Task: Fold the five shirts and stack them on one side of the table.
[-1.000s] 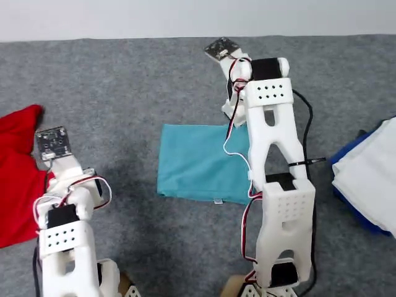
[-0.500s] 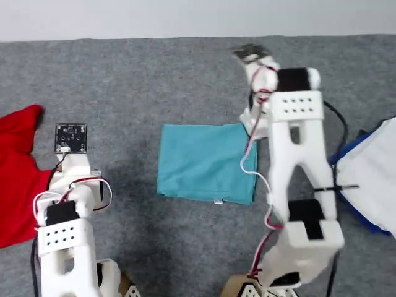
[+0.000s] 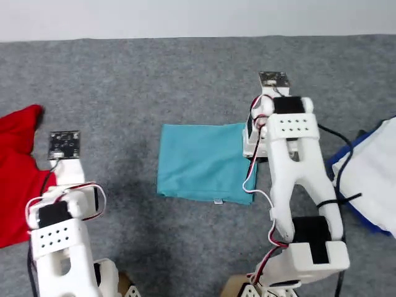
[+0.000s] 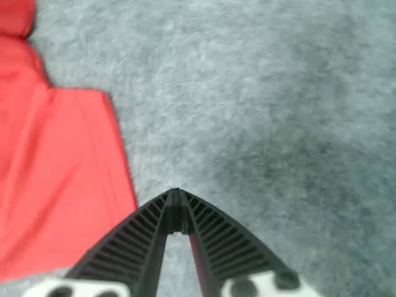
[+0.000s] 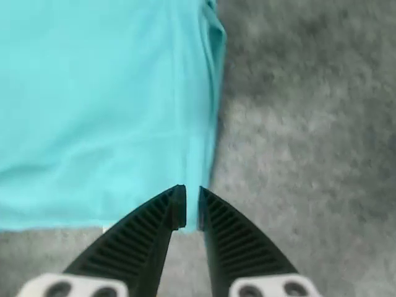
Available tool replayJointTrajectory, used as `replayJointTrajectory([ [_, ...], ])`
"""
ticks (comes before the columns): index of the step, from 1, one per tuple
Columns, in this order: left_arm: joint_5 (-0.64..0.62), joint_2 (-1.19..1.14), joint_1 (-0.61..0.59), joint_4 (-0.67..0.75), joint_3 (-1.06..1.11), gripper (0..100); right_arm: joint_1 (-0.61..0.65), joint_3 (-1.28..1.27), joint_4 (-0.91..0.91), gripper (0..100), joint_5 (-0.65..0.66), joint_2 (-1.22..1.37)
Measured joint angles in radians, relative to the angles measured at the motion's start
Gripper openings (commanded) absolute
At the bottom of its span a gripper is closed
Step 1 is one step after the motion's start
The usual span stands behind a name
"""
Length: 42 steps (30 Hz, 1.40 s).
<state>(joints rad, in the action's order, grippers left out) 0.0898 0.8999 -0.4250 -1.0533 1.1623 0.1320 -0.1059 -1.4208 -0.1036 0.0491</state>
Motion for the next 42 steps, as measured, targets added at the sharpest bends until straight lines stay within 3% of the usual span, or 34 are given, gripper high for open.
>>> replayJointTrajectory([
  [8, 0.0, 0.0, -0.071, 0.0, -0.018, 0, 0.035, -0.026, 0.115, 22.5, -0.15, 0.106],
  [18, 0.0, 0.0, -0.074, 0.0, -0.018, 0, 0.038, 0.19, 0.157, 26.8, -0.18, 0.434],
  [29, 0.0, 0.0, -0.089, 0.0, -0.018, 0, 0.164, 0.293, 0.157, 26.6, -0.219, 0.532],
  [32, 0.0, 0.0, -0.12, 0.0, -0.018, 0, 0.166, 0.295, 0.157, 22.0, -0.224, 0.542],
  [38, 0.0, 0.0, -0.164, 0.015, -0.018, 0, 0.166, 0.295, 0.157, 0.2, -0.224, 0.546],
  [42, 0.0, 0.0, -0.167, 0.018, -0.018, 0, 0.164, 0.295, 0.147, 0.9, -0.224, 0.546],
])
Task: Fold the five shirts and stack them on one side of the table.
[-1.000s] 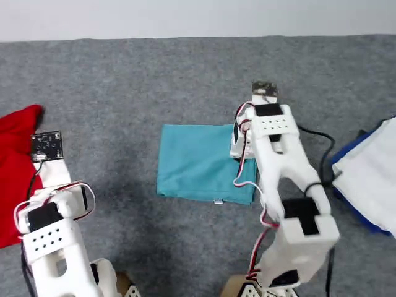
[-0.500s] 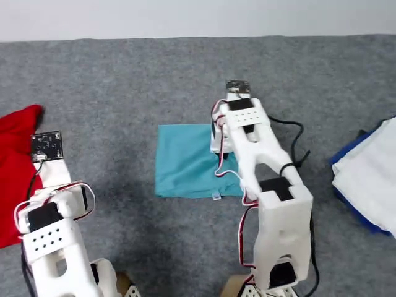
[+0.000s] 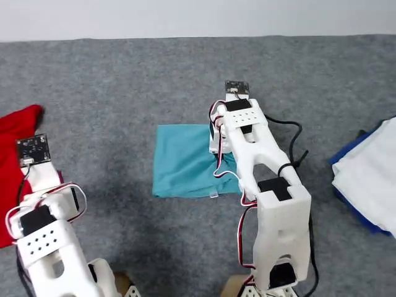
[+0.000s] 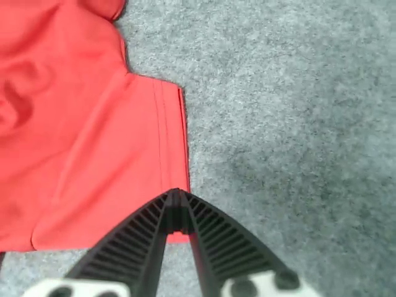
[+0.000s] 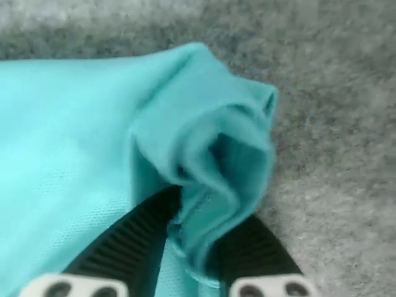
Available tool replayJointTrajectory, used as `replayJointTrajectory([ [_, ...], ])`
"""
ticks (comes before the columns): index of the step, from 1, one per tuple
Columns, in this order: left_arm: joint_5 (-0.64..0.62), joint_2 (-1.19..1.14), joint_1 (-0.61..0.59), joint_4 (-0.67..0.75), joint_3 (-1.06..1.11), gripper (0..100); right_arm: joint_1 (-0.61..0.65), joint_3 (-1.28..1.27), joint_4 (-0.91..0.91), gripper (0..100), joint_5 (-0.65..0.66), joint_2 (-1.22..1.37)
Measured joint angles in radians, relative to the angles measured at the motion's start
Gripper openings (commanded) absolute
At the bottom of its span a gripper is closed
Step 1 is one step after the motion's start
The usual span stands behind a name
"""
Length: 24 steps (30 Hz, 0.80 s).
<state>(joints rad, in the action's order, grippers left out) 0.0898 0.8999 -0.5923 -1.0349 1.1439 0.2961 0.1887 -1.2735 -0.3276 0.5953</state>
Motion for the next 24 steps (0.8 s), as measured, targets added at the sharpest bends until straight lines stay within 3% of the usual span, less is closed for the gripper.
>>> replayJointTrajectory([
  [5, 0.0, 0.0, -0.002, 0.0, 0.0, 0, -0.023, 0.041, -0.069, 1.0, 0.006, 0.005],
  [7, 0.0, 0.0, -0.002, 0.0, 0.0, 0, -0.049, 0.048, -0.08, 1.0, 0.066, 0.006],
  [15, 0.0, 0.0, -0.002, 0.0, -0.002, 0, -0.172, 0.091, 0.043, 1.0, 0.534, 0.009],
  [24, 0.0, 0.0, -0.097, -0.037, -0.075, 0, -0.19, 0.092, 0.324, 1.0, 0.991, 0.011],
])
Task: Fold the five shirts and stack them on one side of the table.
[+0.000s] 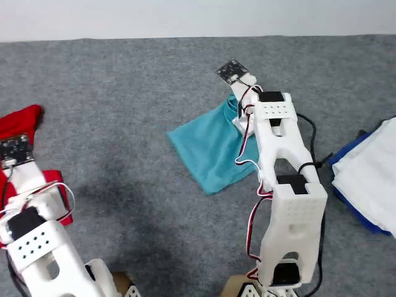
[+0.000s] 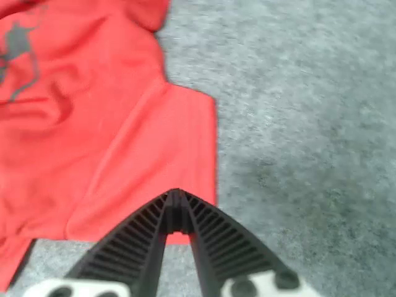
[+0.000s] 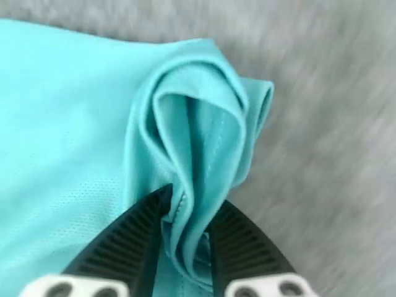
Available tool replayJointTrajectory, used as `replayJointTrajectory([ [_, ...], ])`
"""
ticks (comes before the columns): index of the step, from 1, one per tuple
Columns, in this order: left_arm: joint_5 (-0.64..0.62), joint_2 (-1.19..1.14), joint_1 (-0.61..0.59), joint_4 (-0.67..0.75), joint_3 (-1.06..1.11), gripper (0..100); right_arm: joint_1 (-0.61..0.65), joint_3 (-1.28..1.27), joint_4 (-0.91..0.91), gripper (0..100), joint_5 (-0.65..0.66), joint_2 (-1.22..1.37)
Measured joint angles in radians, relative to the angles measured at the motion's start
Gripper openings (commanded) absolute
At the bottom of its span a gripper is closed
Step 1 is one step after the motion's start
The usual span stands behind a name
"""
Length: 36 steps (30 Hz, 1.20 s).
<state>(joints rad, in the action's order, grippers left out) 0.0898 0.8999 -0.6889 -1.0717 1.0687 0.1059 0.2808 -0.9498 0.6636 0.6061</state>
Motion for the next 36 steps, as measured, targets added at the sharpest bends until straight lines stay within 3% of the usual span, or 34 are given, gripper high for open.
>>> replayJointTrajectory([
  [7, 0.0, 0.0, -0.058, -0.002, 0.0, 0, 0.003, 0.0, 0.187, 1.5, 0.245, 0.003],
  [9, 0.0, 0.0, -0.074, -0.015, 0.0, 0, 0.005, 0.0, 0.196, 4.6, 0.273, 0.003],
  [13, 0.0, 0.0, -0.072, -0.046, 0.0, 0, 0.005, 0.0, 0.195, 20.3, 0.284, 0.003],
  [16, 0.0, 0.0, -0.072, -0.055, 0.0, 0, 0.005, 0.0, 0.193, 21.4, 0.267, 0.003],
  [26, 0.002, 0.0, -0.072, -0.055, 0.0, 0, -0.002, 0.0, 0.193, 21.5, 0.041, -0.107],
  [30, 0.002, 0.0, -0.072, -0.055, 0.0, 0, -0.029, 0.0, 0.166, 21.5, -0.143, -0.206],
  [36, 0.002, 0.0, -0.072, -0.055, 0.0, 0, -0.081, 0.0, 0.124, 21.5, -0.52, -0.296],
])
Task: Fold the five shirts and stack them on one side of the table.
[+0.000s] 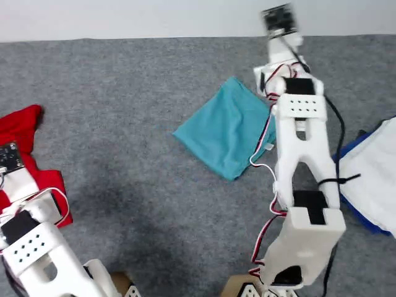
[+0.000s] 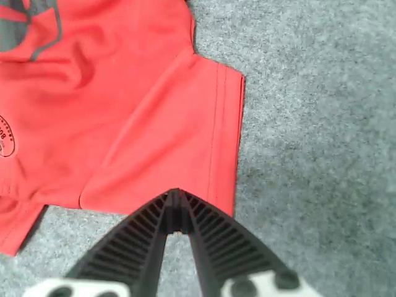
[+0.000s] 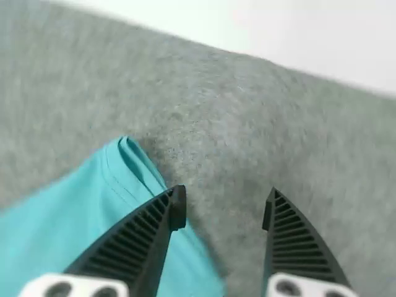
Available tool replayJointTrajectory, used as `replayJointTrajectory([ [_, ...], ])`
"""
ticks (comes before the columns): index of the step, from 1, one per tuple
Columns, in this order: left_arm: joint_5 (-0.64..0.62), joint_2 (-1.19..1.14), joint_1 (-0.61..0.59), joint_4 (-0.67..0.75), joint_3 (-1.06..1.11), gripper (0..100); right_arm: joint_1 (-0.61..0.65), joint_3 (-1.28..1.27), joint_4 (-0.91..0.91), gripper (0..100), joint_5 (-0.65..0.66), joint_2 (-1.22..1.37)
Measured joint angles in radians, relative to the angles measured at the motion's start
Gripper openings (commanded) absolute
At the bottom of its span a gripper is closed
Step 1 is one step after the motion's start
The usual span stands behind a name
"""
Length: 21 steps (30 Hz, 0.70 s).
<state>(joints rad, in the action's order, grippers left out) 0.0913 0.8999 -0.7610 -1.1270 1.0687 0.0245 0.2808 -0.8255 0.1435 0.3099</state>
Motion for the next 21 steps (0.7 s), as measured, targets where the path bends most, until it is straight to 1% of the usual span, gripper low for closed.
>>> replayJointTrajectory([
  [3, 0.0, 0.0, 0.0, 0.0, 0.0, 0, 0.002, 0.0, -0.081, 21.5, -0.173, -0.032],
  [5, 0.0, 0.0, 0.0, 0.0, 0.0, 0, 0.003, 0.0, -0.158, 21.5, -0.264, -0.052],
  [9, 0.0, 0.0, 0.0, 0.0, 0.0, 0, -0.008, 0.0, -0.324, 21.5, -0.391, -0.083],
  [13, 0.0, 0.0, 0.0, -0.026, 0.0, 0, -0.005, 0.0, -0.466, 22.3, -0.552, -0.1],
  [17, 0.0, 0.0, 0.0, -0.044, 0.0, 0, 0.015, 0.005, -0.575, 31.4, -0.723, -0.1],
  [21, 0.0, 0.0, 0.0, -0.046, 0.0, 0, 0.072, 0.005, -0.6, 41.5, -0.839, -0.089],
])
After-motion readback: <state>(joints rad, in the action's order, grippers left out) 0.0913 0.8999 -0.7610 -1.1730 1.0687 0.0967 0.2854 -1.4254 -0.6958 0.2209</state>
